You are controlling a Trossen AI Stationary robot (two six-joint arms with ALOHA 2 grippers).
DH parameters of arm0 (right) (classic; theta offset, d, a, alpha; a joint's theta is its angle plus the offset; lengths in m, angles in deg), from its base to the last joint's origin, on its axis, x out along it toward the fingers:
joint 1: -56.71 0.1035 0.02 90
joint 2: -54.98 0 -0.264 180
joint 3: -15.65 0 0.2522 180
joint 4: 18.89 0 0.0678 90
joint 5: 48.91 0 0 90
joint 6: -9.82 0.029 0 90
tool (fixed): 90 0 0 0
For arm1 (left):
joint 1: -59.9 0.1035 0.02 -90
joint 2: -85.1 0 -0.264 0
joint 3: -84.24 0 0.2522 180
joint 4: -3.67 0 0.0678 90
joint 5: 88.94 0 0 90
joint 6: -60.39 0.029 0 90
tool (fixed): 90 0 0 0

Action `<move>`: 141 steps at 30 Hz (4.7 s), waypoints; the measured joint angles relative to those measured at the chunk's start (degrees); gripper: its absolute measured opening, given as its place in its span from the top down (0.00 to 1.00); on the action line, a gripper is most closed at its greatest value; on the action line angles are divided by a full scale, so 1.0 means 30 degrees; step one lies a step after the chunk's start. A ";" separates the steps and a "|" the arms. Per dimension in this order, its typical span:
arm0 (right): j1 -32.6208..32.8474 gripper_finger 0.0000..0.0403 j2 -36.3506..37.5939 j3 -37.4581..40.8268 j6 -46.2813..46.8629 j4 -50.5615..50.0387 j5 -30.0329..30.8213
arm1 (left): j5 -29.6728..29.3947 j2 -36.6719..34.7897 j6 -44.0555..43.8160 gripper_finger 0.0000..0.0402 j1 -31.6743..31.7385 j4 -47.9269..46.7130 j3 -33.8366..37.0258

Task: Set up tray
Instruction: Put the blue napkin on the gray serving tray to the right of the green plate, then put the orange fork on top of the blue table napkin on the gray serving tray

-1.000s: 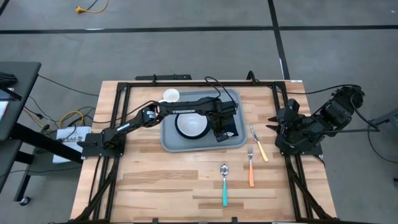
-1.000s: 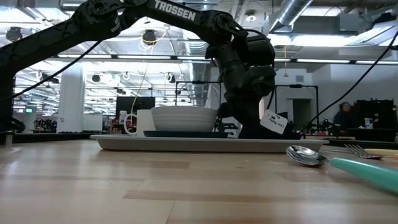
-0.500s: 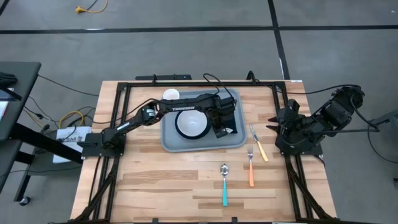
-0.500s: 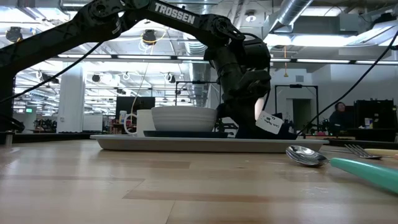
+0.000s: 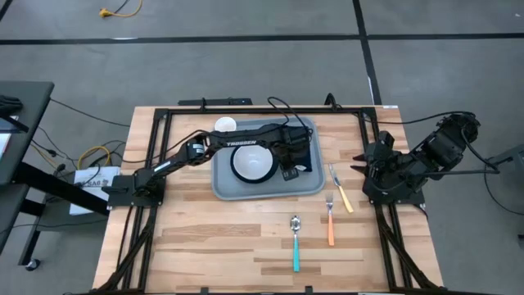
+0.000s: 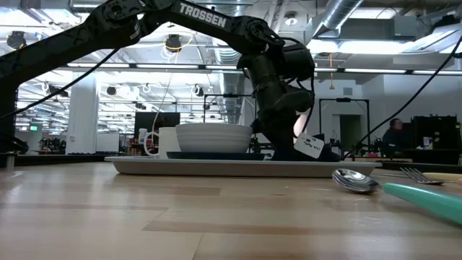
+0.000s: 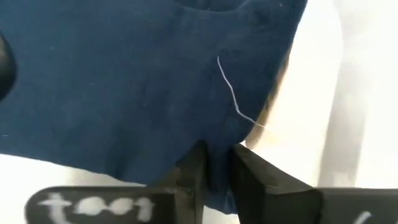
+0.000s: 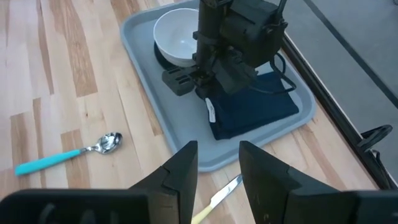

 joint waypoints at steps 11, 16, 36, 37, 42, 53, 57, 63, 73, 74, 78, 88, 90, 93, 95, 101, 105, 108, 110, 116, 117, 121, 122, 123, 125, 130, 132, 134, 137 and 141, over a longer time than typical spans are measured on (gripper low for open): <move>0.0000 0.72 0.0000 0.0000 0.0007 0.0000 -0.0152 | 0.1019 -0.0007 -0.0467 0.53 -0.0122 -0.0046 0.0000; 0.0000 0.72 0.0000 0.0007 0.0522 0.0000 -0.0158 | 0.5182 -0.0446 -0.1431 0.44 -0.0198 -0.1182 0.0000; 0.0050 0.72 -0.4841 0.0007 0.7373 0.0747 0.3738 | -0.2719 -0.7879 -0.1608 0.42 -0.6271 -0.2015 -0.0049; 0.0151 0.72 -0.5415 0.0007 0.7650 0.0942 0.3737 | -0.2737 -0.8286 -0.1375 0.42 -0.6499 -0.1895 -0.0051; 0.0908 0.72 -0.8045 0.0015 0.9111 0.1121 0.3717 | -0.2833 -1.0915 -0.0333 0.42 -0.7377 -0.1012 0.0762; 0.2855 0.72 -1.1382 0.0015 1.3662 0.1961 0.4491 | -0.4475 -2.0555 -0.1361 0.42 -0.7926 0.9776 1.5520; 0.3155 0.72 -1.2298 0.0015 1.4611 0.3353 0.4474 | -0.3489 -2.4890 -0.2959 0.42 -0.7937 1.6505 2.2671; 0.2541 0.72 -1.3402 -0.0003 1.4569 0.5729 0.3710 | -0.2052 -2.9891 -0.4290 0.42 -0.8881 2.2990 3.0239; 0.0603 0.72 -1.3770 -0.0029 1.4372 0.9345 0.2331 | -0.1765 -3.3990 -0.2316 0.42 -1.1206 2.3921 3.3910; 0.0485 0.72 -1.3770 -0.0035 1.3971 1.0079 0.2351 | -0.1757 -3.4228 -0.2057 0.42 -1.1504 2.3971 3.4017; 0.0167 0.72 -1.3770 -0.0036 1.3072 1.2138 0.2943 | -0.2103 -3.5203 -0.0992 0.42 -1.2552 2.4801 3.4759; -0.0139 0.72 -1.4732 -0.0090 1.2769 1.5720 0.3986 | -0.2579 -3.6949 -0.0491 0.43 -1.3019 2.3658 3.6116; -0.0265 0.72 -1.5583 0.0006 1.2407 1.6423 0.3374 | -0.2585 -3.7346 -0.0477 0.43 -1.3019 2.3078 3.6281; -0.0574 0.72 -1.7038 -0.0066 1.2593 1.7711 0.1979 | -0.2593 -3.7960 -0.0470 0.43 -1.3009 2.2199 3.6324; -0.0590 0.72 -1.8138 -0.0158 1.3212 1.8091 0.1315 | -0.2588 -3.8218 -0.0470 0.43 -1.3012 2.2081 3.6319; -0.0079 0.72 -1.9141 -0.1577 1.6940 1.1819 -0.0857 | -0.2476 -3.9052 -0.0470 0.43 -1.3005 2.1433 3.6319; 0.0394 0.72 -1.8659 -0.2953 1.9349 0.5631 -0.2588 | -0.2741 -4.0006 -0.0367 0.43 -1.2998 2.0516 3.6319; 0.0642 0.72 -1.7925 -0.3784 1.9664 0.3129 -0.4312 | -0.3906 -4.0940 -0.0346 0.43 -1.2996 1.9480 3.6319; 0.0797 0.72 -1.7501 -0.3854 1.9664 0.3122 -0.5090 | -0.5030 -4.1593 -0.0346 0.43 -1.2990 1.8860 3.6319; 0.1346 0.72 -1.7216 -0.3623 2.1237 0.3108 -0.6418 | -0.6054 -4.3045 -0.0161 0.43 -1.2983 1.7212 3.6319; 0.1464 0.72 -1.7216 -0.3452 2.1484 0.3160 -0.7041 | -0.6059 -4.3203 -0.0076 0.43 -1.2983 1.6917 3.6319; 0.1957 0.72 -1.7216 -0.2725 2.1969 0.2733 -0.8851 | -0.6090 -4.3524 0.0055 0.43 -1.2983 1.6305 3.6319; 0.2030 0.72 -1.7216 -0.2646 2.2025 0.2281 -0.9128 | -0.6090 -4.3524 0.0148 0.43 -1.2983 1.6333 3.6319; 0.2081 0.72 -1.7216 -0.2593 2.2016 0.1897 -0.9368 | -0.6098 -4.3524 0.0164 0.43 -1.2983 1.6321 3.6319; 0.2044 0.72 -1.7078 -0.2294 2.1743 0.1522 -0.9729 | -0.6098 -4.3524 0.0162 0.43 -1.2983 1.6331 3.6319; 0.1684 0.72 -1.5556 -0.0109 2.0721 0.2485 -1.0072 | -0.6119 -4.3481 0.0135 0.43 -1.2983 1.6356 3.6319; 0.1395 0.72 -1.4491 0.1144 2.0152 0.3248 -1.0162 | -0.6130 -4.3481 0.0073 0.43 -1.2983 1.6408 3.6319; 0.0987 0.72 -1.3157 0.2417 1.9662 0.4037 -1.0179 | -0.6168 -4.3481 0.0026 0.43 -1.2983 1.6515 3.6319; 0.0550 0.72 -1.1267 0.4319 1.9516 0.5652 -0.9690 | -0.6256 -4.3473 -0.0040 0.43 -1.2983 1.6515 3.6319; 0.0523 0.72 -1.0135 0.6685 2.0368 0.8985 -0.8246 | -0.6891 -4.3473 -0.0009 0.43 -1.2983 1.6471 3.6319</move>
